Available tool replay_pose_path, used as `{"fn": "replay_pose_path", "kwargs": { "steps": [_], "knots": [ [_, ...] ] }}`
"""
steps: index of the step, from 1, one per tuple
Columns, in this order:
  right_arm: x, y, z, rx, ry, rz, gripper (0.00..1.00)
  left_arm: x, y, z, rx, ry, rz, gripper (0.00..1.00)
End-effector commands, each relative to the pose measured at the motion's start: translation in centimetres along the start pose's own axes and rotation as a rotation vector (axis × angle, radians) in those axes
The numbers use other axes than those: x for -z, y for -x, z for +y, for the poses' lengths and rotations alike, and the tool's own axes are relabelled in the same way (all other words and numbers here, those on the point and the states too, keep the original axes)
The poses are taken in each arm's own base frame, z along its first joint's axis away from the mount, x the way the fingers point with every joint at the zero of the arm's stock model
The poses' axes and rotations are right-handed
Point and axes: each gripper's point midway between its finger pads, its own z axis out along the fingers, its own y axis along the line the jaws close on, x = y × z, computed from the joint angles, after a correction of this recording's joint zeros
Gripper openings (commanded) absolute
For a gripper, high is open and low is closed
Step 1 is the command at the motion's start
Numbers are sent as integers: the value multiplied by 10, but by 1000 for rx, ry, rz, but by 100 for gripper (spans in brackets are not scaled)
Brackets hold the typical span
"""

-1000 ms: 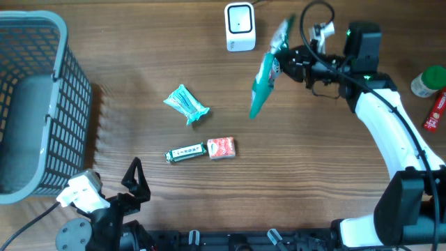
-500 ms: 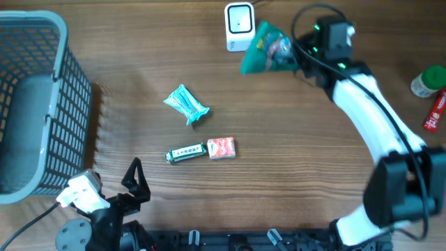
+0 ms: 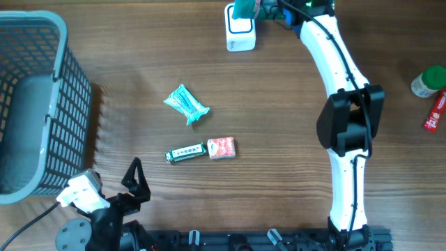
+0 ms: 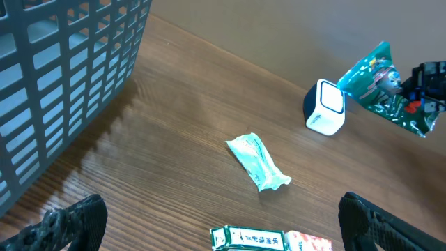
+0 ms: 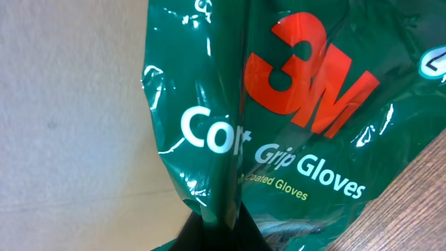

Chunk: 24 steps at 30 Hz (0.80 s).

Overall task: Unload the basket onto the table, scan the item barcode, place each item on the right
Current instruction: 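Hold the gloves pack under the scanner, turning it, then carry the gloves pack right and drop it at the top-right corner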

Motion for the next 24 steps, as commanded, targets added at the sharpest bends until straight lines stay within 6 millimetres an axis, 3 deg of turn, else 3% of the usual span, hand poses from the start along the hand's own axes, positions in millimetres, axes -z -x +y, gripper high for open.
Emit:
{"fn": "replay_pose_path", "kwargs": {
  "steps": [1,3,7,10,13,15,17,19,20,24],
  "knots": [
    [-15,-30,-5,81,-22,2,5,0,-1,-1,6,-6,1,100],
    [-20,-43,-11,113,-42,10,5,0,-1,-1,6,-6,1,100],
    [-16,-29,-15,160,-87,-73,5,0,-1,-1,6,-6,1,100],
    [2,-4,-17,213,-160,-140,5,0,-1,-1,6,-6,1,100],
    [38,33,-33,269,-302,-161,5,0,-1,-1,6,-6,2,100],
    [59,56,-63,289,-427,-115,5,0,-1,-1,6,-6,2,100],
    [65,77,-96,362,-526,-52,5,0,-1,-1,6,-6,1,100],
    [54,106,-130,513,-579,35,5,0,-1,-1,6,-6,1,100],
    [42,132,-151,581,-593,50,5,0,-1,-1,6,-6,1,100],
    [13,209,-219,586,-581,51,5,0,-1,-1,6,-6,1,100]
  ]
}}
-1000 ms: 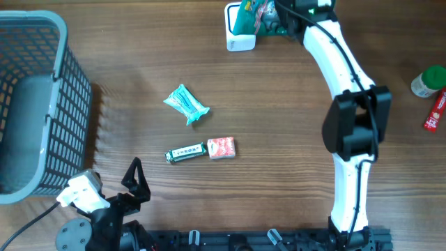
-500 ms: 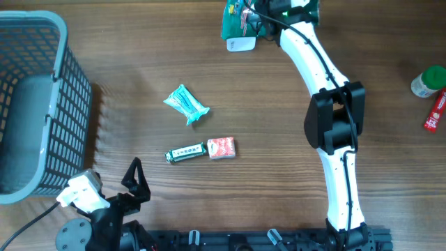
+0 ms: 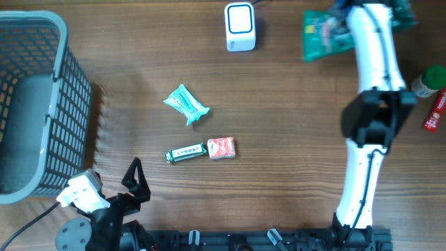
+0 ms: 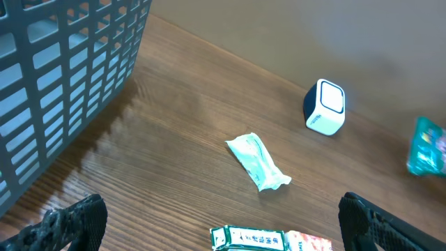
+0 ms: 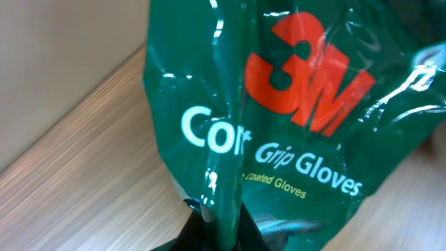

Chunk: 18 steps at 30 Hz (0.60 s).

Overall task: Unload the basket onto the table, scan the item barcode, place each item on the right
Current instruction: 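Carry the gloves pack right and drop it at the top-right corner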

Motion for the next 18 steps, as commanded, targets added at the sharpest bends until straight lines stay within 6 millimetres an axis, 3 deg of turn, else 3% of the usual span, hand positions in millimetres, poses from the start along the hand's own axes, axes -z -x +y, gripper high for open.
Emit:
{"fn": "replay_pose_path", "kwargs": {
  "steps": [1,3,5,8,10,12,15,18],
  "knots": [
    [-60,14,-70,121,-21,70,6,0,-1,-1,6,-6,1,100],
    [-79,19,-108,57,-36,109,7,0,-1,-1,6,-6,1,100],
    [-95,20,-136,-1,-11,149,16,0,-1,-1,6,-6,1,100],
    [-99,27,-150,-49,40,161,68,0,-1,-1,6,-6,2,100],
    [-90,38,-147,-56,66,133,84,0,-1,-1,6,-6,1,100],
    [-66,56,-122,-44,143,85,98,0,-1,-1,6,-6,1,100],
    [-8,61,-62,-8,381,92,100,0,-1,-1,6,-6,1,100],
    [78,5,36,78,832,320,99,0,-1,-1,6,-6,1,100]
  ]
}}
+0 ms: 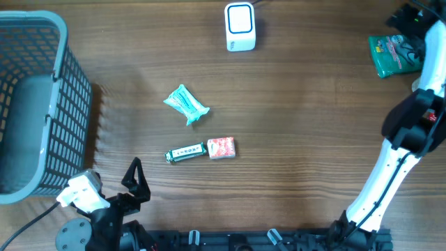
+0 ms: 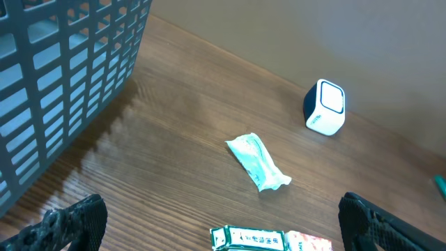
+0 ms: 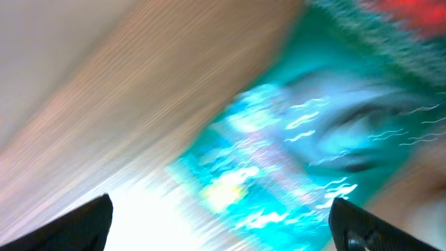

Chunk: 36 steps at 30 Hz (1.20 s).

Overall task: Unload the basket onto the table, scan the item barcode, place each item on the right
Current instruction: 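Carry the gloves pack right and drop it at the top-right corner, then move the right gripper down to the red Kleenex tissue pack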

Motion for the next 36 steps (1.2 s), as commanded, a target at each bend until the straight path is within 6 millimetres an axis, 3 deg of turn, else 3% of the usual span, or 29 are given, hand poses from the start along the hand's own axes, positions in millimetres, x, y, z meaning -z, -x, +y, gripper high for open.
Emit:
{"fn": "replay_pose_path", "kwargs": {
  "steps": [1,3,4,6,7,8,12,14,17,21,24,27,29,31,33,36],
  "knots": [
    [88,-65,165,136,595,222,100,0,-1,-1,6,-6,2,100],
    [98,-134,207,183,675,431,100,0,-1,-1,6,-6,2,100],
    [100,-179,227,276,669,521,100,0,-1,-1,6,-6,2,100],
    [101,-237,246,440,626,607,99,0,-1,-1,6,-6,2,100],
    [100,-277,251,565,542,648,99,0,-1,-1,6,-6,2,100],
    [97,-303,251,655,450,661,99,0,-1,-1,6,-6,2,100],
    [102,-377,261,888,245,654,100,0,-1,-1,6,-6,2,100],
    [125,-421,258,978,207,742,99,0,-1,-1,6,-6,2,100],
    [142,-460,248,1055,167,824,99,0,-1,-1,6,-6,2,100],
    [141,-484,229,1102,80,865,100,0,-1,-1,6,-6,2,100],
    [147,-468,215,1082,-22,790,100,0,-1,-1,6,-6,2,100],
    [175,-450,214,1092,5,716,100,0,-1,-1,6,-6,2,100],
    [216,-435,211,1066,61,646,100,0,-1,-1,6,-6,2,100],
    [240,-411,190,1008,-2,524,100,0,-1,-1,6,-6,2,100],
    [240,-391,171,929,-88,376,100,0,-1,-1,6,-6,2,100],
    [200,-407,165,862,0,276,100,0,-1,-1,6,-6,2,100]
  ]
}}
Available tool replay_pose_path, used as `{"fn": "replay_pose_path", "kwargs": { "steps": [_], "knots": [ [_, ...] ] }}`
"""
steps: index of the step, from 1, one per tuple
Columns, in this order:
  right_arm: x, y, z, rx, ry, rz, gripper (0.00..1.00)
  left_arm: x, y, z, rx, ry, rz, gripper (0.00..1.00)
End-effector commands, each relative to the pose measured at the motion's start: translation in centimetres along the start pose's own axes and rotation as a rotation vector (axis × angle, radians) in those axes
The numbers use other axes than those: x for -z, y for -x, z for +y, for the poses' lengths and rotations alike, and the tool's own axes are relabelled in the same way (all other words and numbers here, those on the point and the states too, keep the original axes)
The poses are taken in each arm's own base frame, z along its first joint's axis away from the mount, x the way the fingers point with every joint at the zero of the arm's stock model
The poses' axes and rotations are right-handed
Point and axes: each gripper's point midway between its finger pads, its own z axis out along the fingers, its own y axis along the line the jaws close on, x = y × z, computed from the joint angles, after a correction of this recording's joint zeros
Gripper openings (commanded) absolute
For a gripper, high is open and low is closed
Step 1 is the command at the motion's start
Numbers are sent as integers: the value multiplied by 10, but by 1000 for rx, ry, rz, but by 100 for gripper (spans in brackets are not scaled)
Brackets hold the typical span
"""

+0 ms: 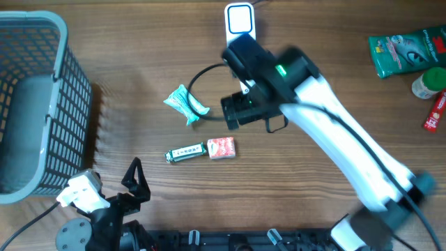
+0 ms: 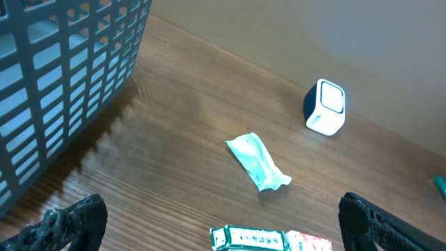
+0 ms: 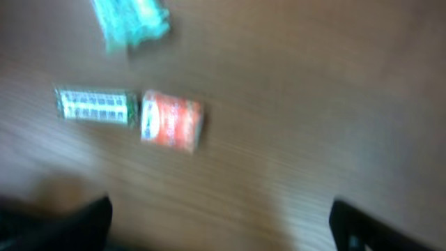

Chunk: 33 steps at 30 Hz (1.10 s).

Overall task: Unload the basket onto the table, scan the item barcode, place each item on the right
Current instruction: 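Move the right gripper down to the red Kleenex tissue pack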

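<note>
The white scanner [image 1: 240, 26] stands at the table's far edge and also shows as the scanner [image 2: 325, 107] in the left wrist view. A teal packet [image 1: 186, 104], a green box [image 1: 185, 152] and a red packet [image 1: 221, 147] lie mid-table. My right gripper [image 1: 247, 117] hovers open over them, blurred; its view shows the red packet [image 3: 171, 120], the green box [image 3: 95, 106] and the teal packet [image 3: 129, 21] below an empty right gripper [image 3: 219, 213]. The green glove bag [image 1: 408, 52] lies at the far right. My left gripper [image 2: 219, 209] is open and empty, at the near left.
A grey mesh basket [image 1: 31, 104] fills the left side. A green-capped bottle [image 1: 426, 82] and a red item [image 1: 433, 111] lie at the right edge beside the glove bag. My right arm [image 1: 348, 167] crosses the table's right half.
My right gripper has moved from above the glove bag at the far right to the middle of the table, over the small packets. The bag stays at the right. The left arm is unchanged.
My right gripper first held the glove bag next to the scanner, then held it further right. After that the gripper was open with the bag lying at the far right. Now it is empty over the packets mid-table.
</note>
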Motion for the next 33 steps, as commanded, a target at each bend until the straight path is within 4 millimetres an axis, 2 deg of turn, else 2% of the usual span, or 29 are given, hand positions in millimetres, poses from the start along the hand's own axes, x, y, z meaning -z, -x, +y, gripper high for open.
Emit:
{"fn": "replay_pose_path", "kwargs": {
  "steps": [1,3,4,5,7,11,13,18,22,25,28,29,33],
  "knots": [
    [-74,-30,-20,-91,-96,0,100,0,-1,-1,7,-6,2,100],
    [-113,-54,-10,-56,-23,62,100,0,-1,-1,7,-6,3,100],
    [-131,-74,-4,-7,30,125,99,0,-1,-1,7,-6,3,100],
    [-137,-82,-6,13,24,151,96,0,-1,-1,7,-6,2,100],
    [-139,-86,-6,17,23,172,96,0,-1,-1,7,-6,2,100],
    [-134,-95,21,136,196,219,97,0,-1,-1,7,-6,2,100],
    [-132,-99,25,138,232,239,96,0,-1,-1,7,-6,2,100],
    [-131,-96,35,220,302,216,95,0,-1,-1,7,-6,2,100],
    [-147,-90,32,235,287,208,95,0,-1,-1,7,-6,2,100],
    [-161,-89,25,216,277,231,91,0,-1,-1,7,-6,2,100],
    [-168,-85,22,221,278,223,90,0,-1,-1,7,-6,2,100],
    [-172,-82,23,233,281,212,81,0,-1,-1,7,-6,2,100],
    [-179,-84,24,246,289,224,80,0,-1,-1,7,-6,2,100]
  ]
}}
